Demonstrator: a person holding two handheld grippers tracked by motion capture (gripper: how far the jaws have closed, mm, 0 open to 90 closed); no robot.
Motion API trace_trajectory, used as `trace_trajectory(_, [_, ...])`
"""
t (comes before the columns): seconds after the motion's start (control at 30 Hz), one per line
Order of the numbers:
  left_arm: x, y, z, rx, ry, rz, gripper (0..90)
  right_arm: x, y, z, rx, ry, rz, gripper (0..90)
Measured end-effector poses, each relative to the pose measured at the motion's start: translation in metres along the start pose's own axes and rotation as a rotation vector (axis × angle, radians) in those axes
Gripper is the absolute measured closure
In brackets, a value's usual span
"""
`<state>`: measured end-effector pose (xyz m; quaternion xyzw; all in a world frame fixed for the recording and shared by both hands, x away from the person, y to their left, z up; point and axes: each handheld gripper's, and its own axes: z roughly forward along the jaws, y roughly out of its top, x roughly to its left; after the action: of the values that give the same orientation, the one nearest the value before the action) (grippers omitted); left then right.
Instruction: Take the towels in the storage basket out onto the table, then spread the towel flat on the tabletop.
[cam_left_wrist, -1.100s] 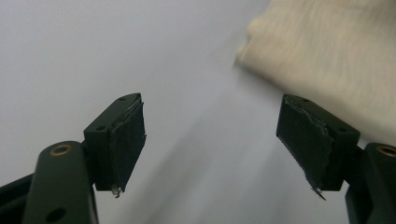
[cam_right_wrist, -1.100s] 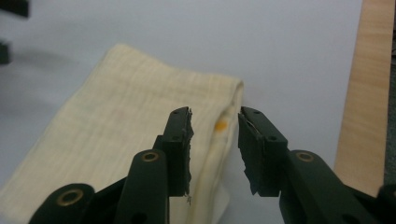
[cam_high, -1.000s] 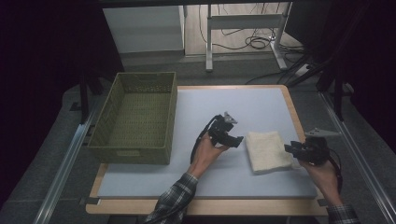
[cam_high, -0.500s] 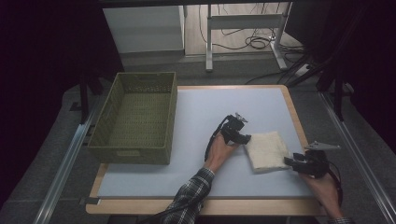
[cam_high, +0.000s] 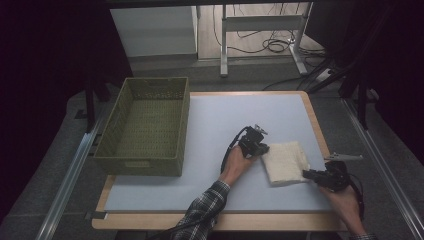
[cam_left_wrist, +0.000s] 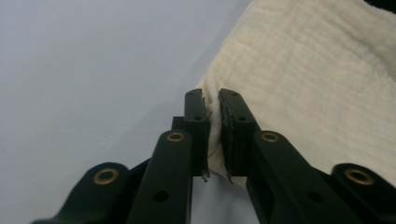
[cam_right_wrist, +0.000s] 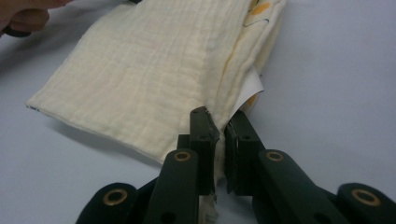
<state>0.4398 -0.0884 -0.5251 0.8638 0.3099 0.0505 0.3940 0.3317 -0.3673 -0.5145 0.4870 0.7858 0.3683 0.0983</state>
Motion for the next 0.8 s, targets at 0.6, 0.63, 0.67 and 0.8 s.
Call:
trace_trajectory(0.6, [0.011, 0.008, -0.055, -0.071, 0.099, 0.072, 83.3, 0.034, 0.036, -0.007, -0.074, 0.047, -0.100, 82.8])
trace_trajectory(0.63, [0.012, 0.008, -0.058, -0.073, 0.102, 0.071, 83.3, 0.035, 0.037, -0.006, -0.073, 0.048, -0.105, 82.7])
trace_trajectory(0.67, [0.013, 0.007, -0.060, -0.074, 0.106, 0.071, 83.3, 0.038, 0.039, -0.005, -0.073, 0.049, -0.112, 82.7])
trace_trajectory(0.8, [0.017, 0.006, -0.070, -0.073, 0.125, 0.077, 83.2, 0.047, 0.046, -0.001, -0.075, 0.059, -0.132, 82.7])
